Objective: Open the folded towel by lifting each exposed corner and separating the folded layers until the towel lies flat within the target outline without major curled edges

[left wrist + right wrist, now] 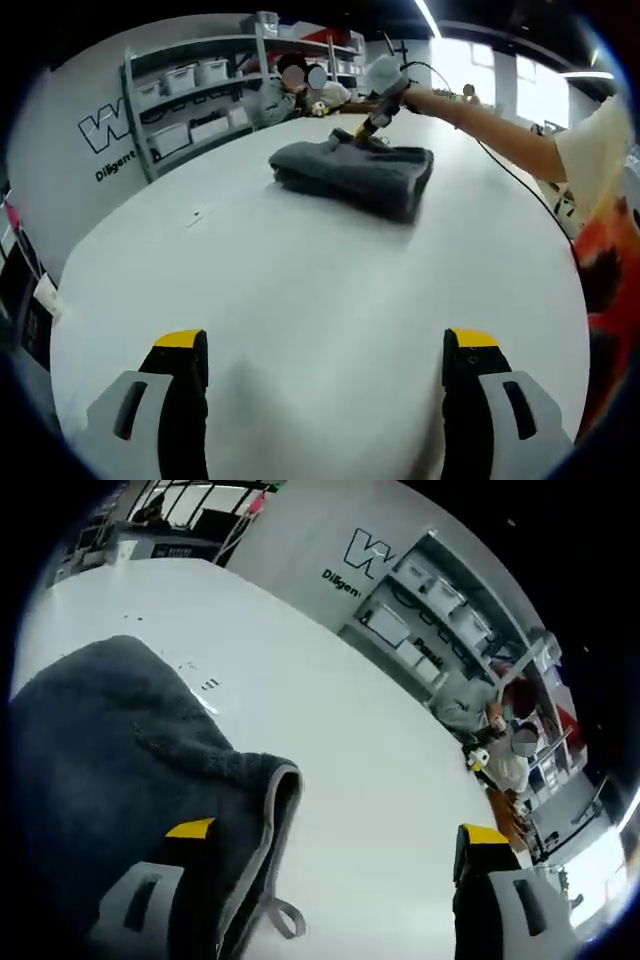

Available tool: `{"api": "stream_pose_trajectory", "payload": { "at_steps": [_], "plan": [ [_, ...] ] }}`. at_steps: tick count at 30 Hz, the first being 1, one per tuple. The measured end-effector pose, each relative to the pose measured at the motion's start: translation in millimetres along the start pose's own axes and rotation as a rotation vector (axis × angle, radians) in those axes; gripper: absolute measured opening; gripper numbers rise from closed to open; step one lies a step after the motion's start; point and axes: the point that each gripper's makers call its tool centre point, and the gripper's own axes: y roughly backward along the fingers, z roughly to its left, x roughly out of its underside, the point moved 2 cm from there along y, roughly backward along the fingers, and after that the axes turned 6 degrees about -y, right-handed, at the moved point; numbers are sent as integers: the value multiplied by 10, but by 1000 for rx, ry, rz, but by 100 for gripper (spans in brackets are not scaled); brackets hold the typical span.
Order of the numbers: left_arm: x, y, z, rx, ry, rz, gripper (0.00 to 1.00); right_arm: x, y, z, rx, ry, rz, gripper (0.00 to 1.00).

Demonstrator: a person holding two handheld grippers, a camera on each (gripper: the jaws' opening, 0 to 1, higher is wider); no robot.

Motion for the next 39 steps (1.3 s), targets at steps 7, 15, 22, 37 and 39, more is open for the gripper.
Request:
{"api": "stream_pose_trajectory", "payload": {
  "at_steps": [7,15,22,37,39],
  "plan": [
    [5,2,7,-3,1,3,95,16,301,111,-63,40,23,99],
    [-90,22,-36,27,17,-52,95,-17,612,350,-175,25,-2,99],
    [-169,15,-114,63,8,-93,96,-45,917,524,-222,36,-49,99],
    [-158,-32,-166,82,18,-73,96,44,1380,1204,-440,40,-172,99],
    [-211,-13,-202,81,1,-83,96,96,1420,1333,-470,59,-178,99]
  ]
}}
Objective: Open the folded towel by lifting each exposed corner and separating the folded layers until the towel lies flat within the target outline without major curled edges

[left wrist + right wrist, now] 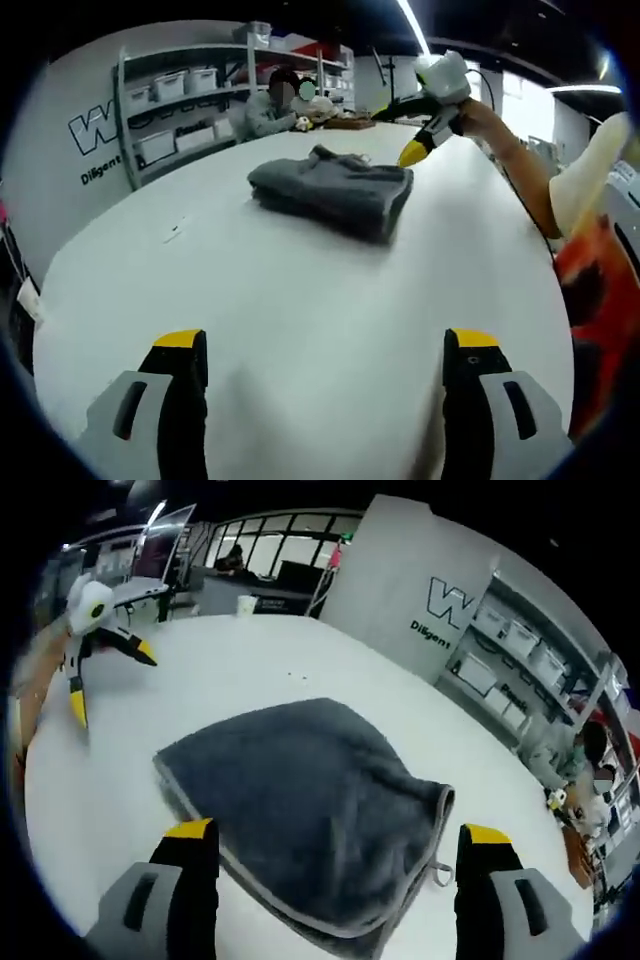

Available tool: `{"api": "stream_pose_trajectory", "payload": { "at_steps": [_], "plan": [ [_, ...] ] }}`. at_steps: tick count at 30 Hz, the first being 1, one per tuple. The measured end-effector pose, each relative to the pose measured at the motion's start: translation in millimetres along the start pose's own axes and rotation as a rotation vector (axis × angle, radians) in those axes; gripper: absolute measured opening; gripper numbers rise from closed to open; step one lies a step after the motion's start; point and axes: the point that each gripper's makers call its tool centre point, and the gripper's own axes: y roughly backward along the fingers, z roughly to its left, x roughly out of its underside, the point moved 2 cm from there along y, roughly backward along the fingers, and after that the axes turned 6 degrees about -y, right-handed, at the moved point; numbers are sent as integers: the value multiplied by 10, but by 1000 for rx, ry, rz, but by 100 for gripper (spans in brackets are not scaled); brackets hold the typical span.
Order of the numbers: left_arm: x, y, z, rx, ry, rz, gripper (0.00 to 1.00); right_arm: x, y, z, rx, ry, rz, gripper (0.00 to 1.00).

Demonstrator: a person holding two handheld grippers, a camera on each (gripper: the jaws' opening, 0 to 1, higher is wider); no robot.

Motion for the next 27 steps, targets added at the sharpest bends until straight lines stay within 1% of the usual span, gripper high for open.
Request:
{"api": "stream_pose_trajectory", "payload": {
  "at_steps": [4,7,8,9,11,14,15,16,19,22,27],
  "plan": [
    [-17,-16,-9,8,-2,-9,96,56,-71,137,-39,-24,-13,99],
    [-9,-38,-16,12,-1,-4,96,88,-116,205,-57,-36,-14,99],
    [-8,-42,-17,13,-1,-3,96,118,-143,281,-78,-38,-14,99],
    [-10,-47,-18,15,1,-4,96,125,-149,304,-86,-35,-16,99],
    [-34,-57,-28,25,12,-21,96,156,-164,376,-122,-32,-21,99],
    [-123,-59,-64,64,54,-87,95,197,-199,408,-148,-24,-36,97],
    [-123,-60,-64,64,54,-87,94,228,-204,425,-159,5,-27,94],
    [-123,-65,-68,64,54,-86,94,246,-206,433,-158,10,-20,93],
    [-85,-103,-70,59,45,-61,95,279,-216,468,-170,11,-14,99],
    [-58,-131,-66,64,53,-51,94,301,-217,486,-188,-11,-7,99],
    [-41,-146,-74,67,55,-41,94,311,-190,477,-170,16,2,99]
  ]
}}
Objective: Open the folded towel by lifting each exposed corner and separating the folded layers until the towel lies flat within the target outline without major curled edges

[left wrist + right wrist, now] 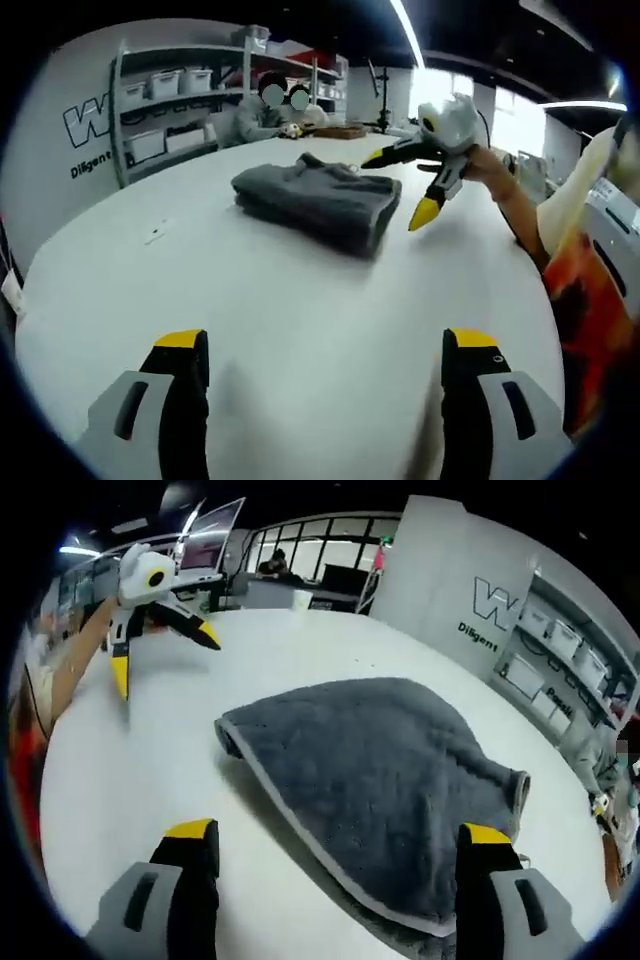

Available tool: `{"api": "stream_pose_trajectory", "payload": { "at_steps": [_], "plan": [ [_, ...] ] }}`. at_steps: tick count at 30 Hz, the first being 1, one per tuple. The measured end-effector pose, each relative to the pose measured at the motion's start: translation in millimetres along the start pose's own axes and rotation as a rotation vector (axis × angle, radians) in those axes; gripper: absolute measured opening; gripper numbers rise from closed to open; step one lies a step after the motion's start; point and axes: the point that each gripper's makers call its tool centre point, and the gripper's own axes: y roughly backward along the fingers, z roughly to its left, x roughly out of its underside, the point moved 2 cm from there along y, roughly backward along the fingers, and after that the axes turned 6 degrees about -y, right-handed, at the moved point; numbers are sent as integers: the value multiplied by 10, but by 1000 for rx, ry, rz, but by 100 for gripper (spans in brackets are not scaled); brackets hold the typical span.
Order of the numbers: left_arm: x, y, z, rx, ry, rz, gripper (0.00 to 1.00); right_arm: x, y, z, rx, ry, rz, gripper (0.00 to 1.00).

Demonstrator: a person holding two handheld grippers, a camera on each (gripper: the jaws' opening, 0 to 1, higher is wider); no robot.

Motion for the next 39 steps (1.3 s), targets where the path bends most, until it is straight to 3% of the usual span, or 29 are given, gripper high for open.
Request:
{"api": "stream_pose_trajectory", "payload": {
  "at_steps": [14,19,25,34,39],
  "plan": [
    [45,-27,4,-4,0,24,94,-90,-17,194,-62,94,-30,89],
    [58,-31,6,-7,-3,32,94,-232,-22,208,-38,145,-97,79],
    [67,-34,0,-7,-8,40,93,-395,-57,356,6,280,-139,71],
    [80,-46,-7,-4,-7,48,93,-412,-155,452,15,340,-137,53],
    [97,-49,-10,-4,-14,59,93,-531,-158,553,11,379,-202,44]
  ]
}}
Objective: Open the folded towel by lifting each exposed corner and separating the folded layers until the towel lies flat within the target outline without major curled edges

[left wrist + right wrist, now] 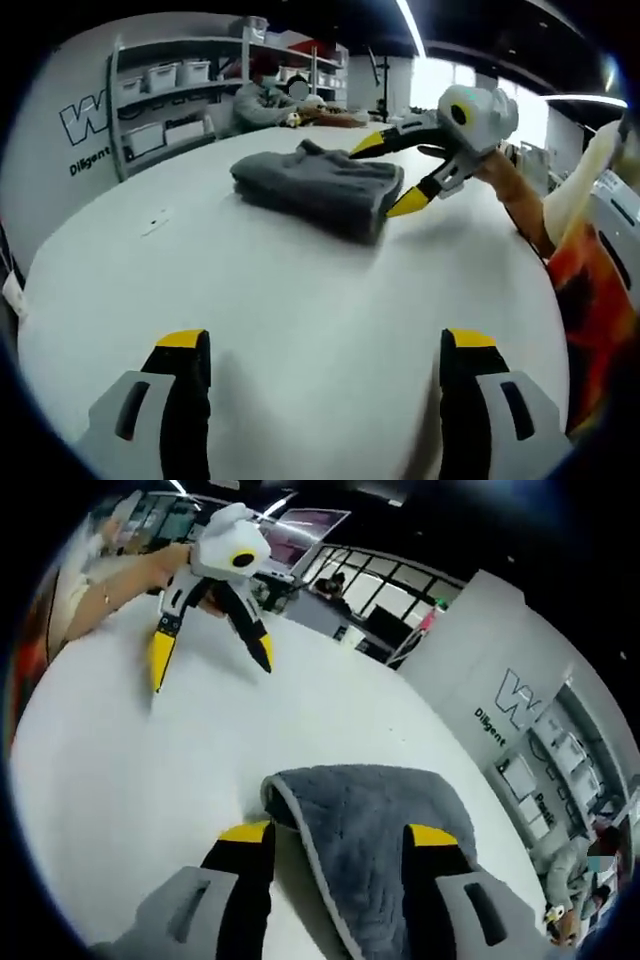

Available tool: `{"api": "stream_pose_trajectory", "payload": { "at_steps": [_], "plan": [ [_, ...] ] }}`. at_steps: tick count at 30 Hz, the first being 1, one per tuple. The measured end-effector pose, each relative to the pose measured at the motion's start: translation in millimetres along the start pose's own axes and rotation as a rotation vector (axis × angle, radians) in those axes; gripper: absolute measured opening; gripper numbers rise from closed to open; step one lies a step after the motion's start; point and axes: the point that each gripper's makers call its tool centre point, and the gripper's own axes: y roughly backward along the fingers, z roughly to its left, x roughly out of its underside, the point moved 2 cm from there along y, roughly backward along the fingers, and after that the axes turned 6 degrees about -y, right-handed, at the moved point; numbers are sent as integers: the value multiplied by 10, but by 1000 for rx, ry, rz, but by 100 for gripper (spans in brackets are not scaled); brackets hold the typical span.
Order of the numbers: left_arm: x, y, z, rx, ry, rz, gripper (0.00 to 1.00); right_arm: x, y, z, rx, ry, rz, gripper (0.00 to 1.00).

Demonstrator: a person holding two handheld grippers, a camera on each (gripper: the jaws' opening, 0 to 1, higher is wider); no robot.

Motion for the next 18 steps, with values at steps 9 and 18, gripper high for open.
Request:
{"api": "stream_pose_trajectory", "payload": {
  "at_steps": [9,18],
  "plan": [
    [-39,22,-12,4,-2,-17,93,3,-66,-16,29,4,-7,34],
    [-37,11,-21,8,-4,-15,92,-29,-134,62,39,73,-4,26]
  ]
}}
